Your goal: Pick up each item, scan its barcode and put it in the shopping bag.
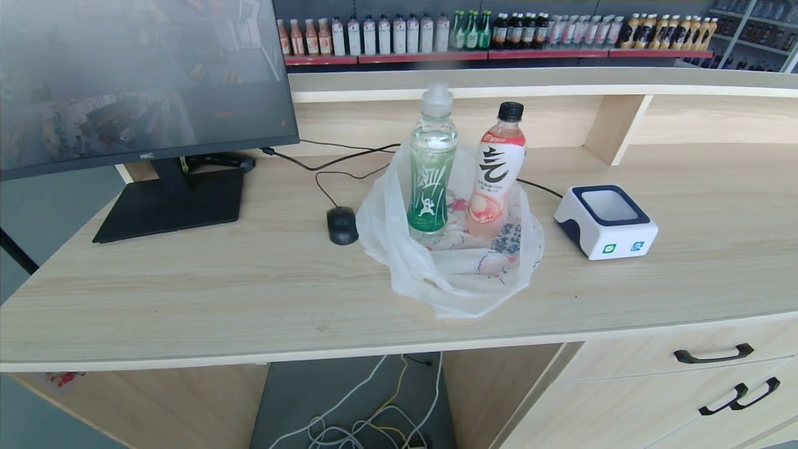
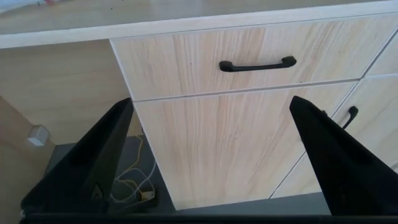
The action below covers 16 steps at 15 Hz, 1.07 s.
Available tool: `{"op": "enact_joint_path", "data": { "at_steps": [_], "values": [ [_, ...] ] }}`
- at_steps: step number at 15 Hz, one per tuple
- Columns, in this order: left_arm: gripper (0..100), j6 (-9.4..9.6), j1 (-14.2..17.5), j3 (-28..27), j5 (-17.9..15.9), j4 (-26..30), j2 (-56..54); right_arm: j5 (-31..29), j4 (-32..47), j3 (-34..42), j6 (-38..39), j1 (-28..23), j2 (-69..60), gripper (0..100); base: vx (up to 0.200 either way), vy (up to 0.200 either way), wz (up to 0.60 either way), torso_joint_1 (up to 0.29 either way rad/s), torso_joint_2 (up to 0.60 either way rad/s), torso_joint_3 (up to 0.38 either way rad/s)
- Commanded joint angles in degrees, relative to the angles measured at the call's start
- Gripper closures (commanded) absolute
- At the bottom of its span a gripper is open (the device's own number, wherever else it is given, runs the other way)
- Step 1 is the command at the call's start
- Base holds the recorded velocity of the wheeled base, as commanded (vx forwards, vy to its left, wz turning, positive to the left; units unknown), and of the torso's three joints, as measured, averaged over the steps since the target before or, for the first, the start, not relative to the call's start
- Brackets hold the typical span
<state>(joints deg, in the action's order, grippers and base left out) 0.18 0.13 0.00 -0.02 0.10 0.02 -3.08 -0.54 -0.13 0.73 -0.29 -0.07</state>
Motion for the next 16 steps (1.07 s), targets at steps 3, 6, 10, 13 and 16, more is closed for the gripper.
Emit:
{"op": "enact_joint_path", "data": {
  "at_steps": [3, 6, 10, 13, 16],
  "values": [
    [0, 0.08, 0.0, 0.0, -0.1, 0.0, 0.0, 0.0, 0.0, 0.0, 0.0, -0.1, 0.1, 0, 0.000, -0.133, 0.00, 0.000, 0.00, 0.000],
    [0, 0.08, 0.0, 0.0, 0.0, 0.0, 0.0, 0.0, 0.0, 0.0, 0.0, -0.1, 0.1, 0, 0.000, -0.200, 0.00, -0.001, 0.00, 0.004],
    [0, -0.09, 0.0, 0.0, 0.0, 0.0, 0.0, 0.0, 0.0, 0.0, 0.0, -0.1, 0.1, 0, 0.000, -0.200, 0.00, 0.004, 0.01, 0.004],
    [0, -0.09, 0.0, 0.0, 0.0, 0.0, 0.0, 0.0, 0.0, 0.0, 0.0, -0.1, 0.1, 0, 0.000, -0.200, 0.00, -0.001, 0.00, 0.004],
    [0, -0.18, 0.0, 0.0, 0.0, 0.0, 0.0, 0.0, 0.0, 0.0, -0.1, -0.1, 0.1, 0, 0.000, -0.200, 0.00, 0.004, 0.01, 0.001]
  ]
}}
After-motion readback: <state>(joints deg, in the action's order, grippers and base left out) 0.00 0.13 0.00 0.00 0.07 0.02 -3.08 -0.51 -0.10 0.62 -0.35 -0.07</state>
